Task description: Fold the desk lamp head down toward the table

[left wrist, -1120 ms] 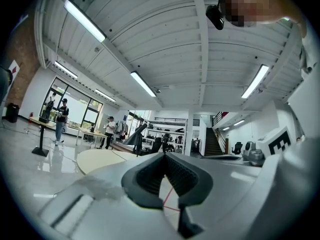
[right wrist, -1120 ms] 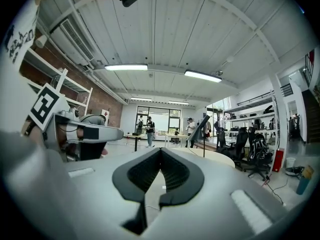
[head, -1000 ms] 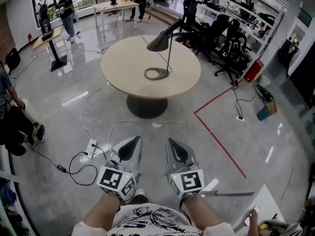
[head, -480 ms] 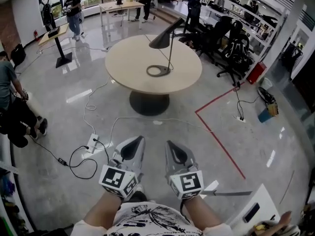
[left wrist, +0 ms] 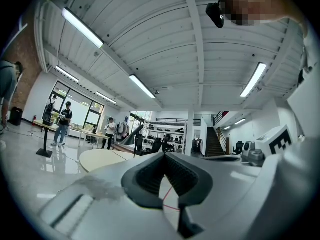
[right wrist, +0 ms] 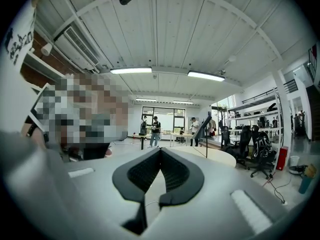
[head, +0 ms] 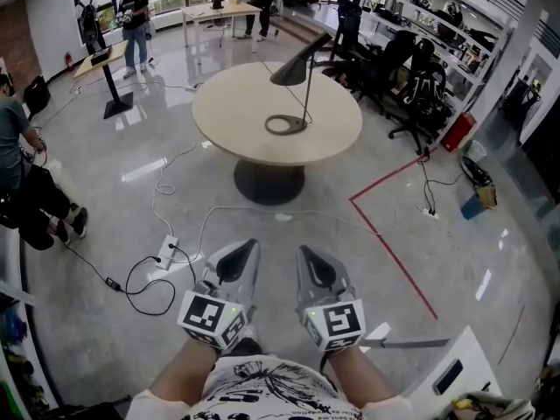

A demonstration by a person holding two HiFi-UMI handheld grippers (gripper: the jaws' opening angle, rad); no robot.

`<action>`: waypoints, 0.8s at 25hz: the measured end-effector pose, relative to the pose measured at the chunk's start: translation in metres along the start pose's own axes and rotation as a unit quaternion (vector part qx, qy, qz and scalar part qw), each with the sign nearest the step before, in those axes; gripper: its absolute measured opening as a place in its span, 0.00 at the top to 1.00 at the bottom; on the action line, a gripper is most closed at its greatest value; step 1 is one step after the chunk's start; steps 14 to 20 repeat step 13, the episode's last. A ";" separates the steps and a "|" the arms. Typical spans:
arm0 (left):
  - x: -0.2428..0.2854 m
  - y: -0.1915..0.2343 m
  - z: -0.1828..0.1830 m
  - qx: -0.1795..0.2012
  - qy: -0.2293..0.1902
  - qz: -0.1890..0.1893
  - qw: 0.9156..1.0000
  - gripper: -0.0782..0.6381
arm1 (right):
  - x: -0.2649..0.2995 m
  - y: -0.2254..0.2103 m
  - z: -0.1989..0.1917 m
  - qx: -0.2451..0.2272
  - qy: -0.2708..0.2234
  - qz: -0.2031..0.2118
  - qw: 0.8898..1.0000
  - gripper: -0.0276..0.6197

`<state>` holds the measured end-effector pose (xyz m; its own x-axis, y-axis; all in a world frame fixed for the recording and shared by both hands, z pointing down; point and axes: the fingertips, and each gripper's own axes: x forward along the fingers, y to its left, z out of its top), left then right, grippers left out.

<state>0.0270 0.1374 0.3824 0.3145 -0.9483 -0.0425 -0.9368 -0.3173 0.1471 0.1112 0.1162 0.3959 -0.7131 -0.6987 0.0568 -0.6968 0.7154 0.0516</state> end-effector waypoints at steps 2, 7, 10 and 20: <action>0.001 0.000 -0.006 0.000 0.001 0.002 1.000 0.88 | -0.001 -0.003 -0.005 0.001 -0.002 0.000 1.000 0.95; 0.007 -0.005 -0.013 0.000 0.003 0.003 1.000 0.88 | -0.002 -0.012 -0.009 -0.001 -0.002 -0.001 1.000 0.95; 0.011 -0.001 -0.015 -0.001 0.006 0.003 1.000 0.88 | 0.002 -0.014 -0.009 -0.006 0.000 0.003 1.000 0.95; 0.015 0.000 -0.017 -0.005 0.008 0.009 1.000 0.88 | 0.005 -0.017 -0.012 -0.012 0.006 0.008 1.000 0.95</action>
